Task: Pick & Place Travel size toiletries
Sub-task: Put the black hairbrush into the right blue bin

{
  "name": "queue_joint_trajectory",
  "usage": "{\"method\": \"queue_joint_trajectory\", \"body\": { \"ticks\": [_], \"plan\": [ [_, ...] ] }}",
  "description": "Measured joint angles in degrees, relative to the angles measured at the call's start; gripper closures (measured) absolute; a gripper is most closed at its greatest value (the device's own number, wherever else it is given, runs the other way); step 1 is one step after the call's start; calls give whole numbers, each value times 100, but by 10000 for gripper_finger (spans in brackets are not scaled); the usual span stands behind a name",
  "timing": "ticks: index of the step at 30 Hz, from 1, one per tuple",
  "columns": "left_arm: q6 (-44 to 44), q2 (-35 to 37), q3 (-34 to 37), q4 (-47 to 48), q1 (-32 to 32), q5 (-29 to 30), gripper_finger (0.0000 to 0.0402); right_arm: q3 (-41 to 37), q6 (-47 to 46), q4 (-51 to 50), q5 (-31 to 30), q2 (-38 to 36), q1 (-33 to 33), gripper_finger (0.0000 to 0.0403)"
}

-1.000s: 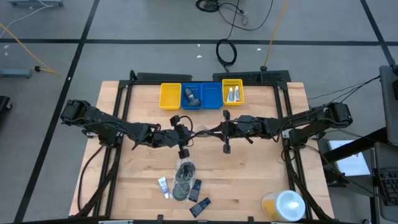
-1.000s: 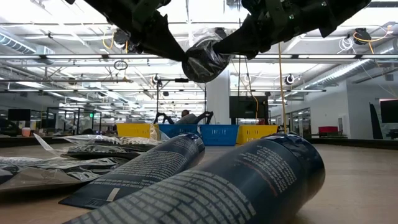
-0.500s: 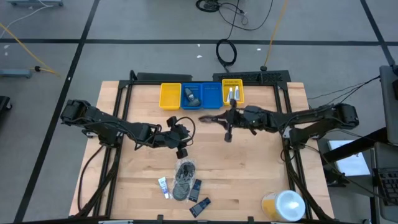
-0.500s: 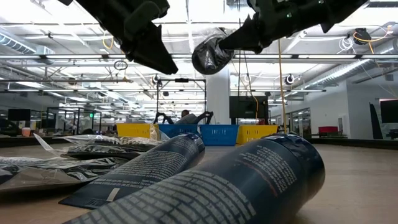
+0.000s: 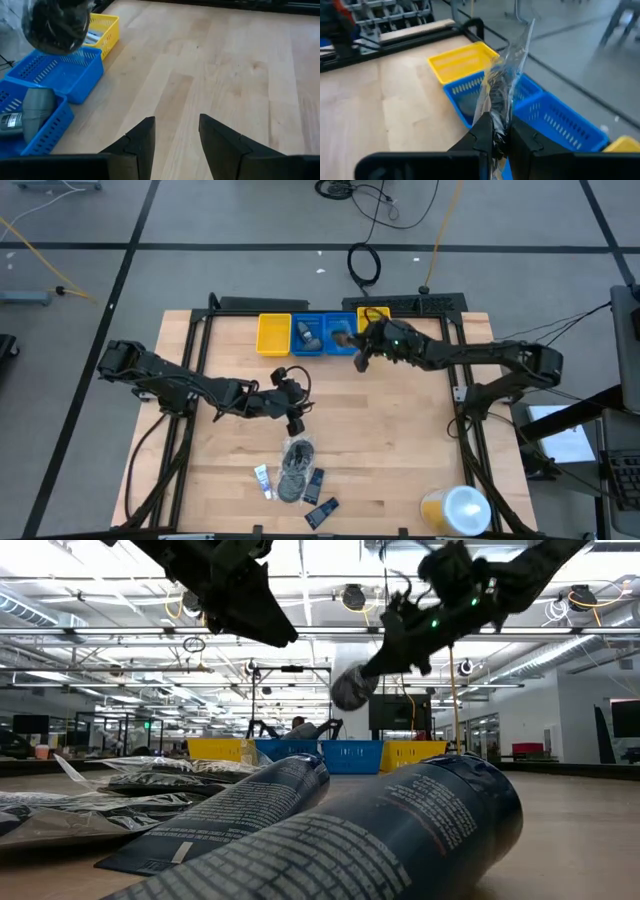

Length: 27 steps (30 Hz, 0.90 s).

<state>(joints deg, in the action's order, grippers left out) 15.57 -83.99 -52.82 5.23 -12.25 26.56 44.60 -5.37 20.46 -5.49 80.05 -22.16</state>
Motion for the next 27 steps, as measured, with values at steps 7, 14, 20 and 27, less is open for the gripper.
{"method": "queue_joint_trajectory", "body": {
  "ticks": [7,14,20,27],
  "plan": [
    [-51,0,0,-271,0,49,250,0,-503,632,270,709,-634,381],
    [-87,0,0,-274,12,51,250,0,-1198,1214,481,1319,-970,381],
    [-87,0,0,-273,20,51,250,0,-1346,1579,582,1703,-996,381],
    [-86,0,0,-273,22,51,250,0,-1343,1776,566,1882,-1002,368]
  ]
}}
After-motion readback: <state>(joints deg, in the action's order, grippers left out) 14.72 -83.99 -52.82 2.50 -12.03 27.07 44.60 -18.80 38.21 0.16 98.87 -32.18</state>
